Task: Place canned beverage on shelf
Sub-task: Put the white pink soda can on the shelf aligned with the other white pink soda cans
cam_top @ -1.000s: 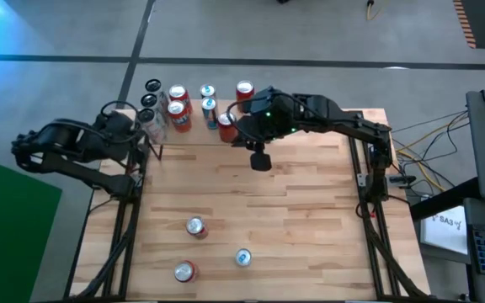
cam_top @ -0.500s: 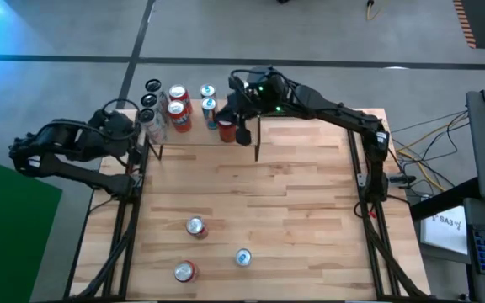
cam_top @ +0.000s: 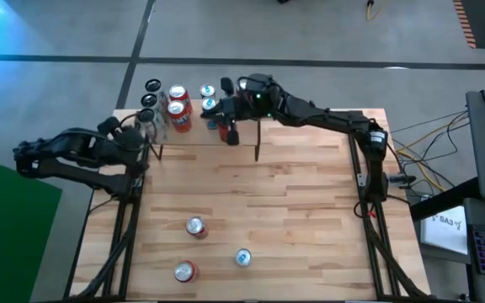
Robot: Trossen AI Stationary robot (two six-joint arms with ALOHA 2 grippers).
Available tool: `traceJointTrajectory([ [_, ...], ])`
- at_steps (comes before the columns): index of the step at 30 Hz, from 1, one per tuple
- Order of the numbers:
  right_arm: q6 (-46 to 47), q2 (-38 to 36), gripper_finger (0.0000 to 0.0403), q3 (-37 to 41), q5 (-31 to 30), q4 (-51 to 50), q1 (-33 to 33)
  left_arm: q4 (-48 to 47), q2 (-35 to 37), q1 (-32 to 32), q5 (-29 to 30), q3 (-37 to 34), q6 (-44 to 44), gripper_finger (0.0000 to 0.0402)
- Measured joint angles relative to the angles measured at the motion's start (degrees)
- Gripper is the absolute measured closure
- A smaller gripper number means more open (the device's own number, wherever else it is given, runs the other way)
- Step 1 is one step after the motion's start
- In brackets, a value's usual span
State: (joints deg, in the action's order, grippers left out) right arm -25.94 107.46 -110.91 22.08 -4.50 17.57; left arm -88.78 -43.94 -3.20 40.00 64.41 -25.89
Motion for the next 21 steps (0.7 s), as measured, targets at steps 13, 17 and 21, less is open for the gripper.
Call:
traceJointTrajectory([
  [13, 7.2, 5.8, 0.0394, 0.2, -0.7, 10.9, -0.4, 7.4, 3.8, 0.0, 6.1, -1.6, 5.5, 0.0401],
  [17, 7.2, 9.0, 0.0394, -2.6, -1.0, 11.0, -0.4, 7.3, 4.9, 0.0, 7.5, -2.5, 6.2, 0.0401],
  [21, 8.6, 11.7, 0.0394, -5.6, -1.1, 11.2, -0.6, 7.3, 6.4, 0.0, 7.5, -3.7, 6.4, 0.0401],
])
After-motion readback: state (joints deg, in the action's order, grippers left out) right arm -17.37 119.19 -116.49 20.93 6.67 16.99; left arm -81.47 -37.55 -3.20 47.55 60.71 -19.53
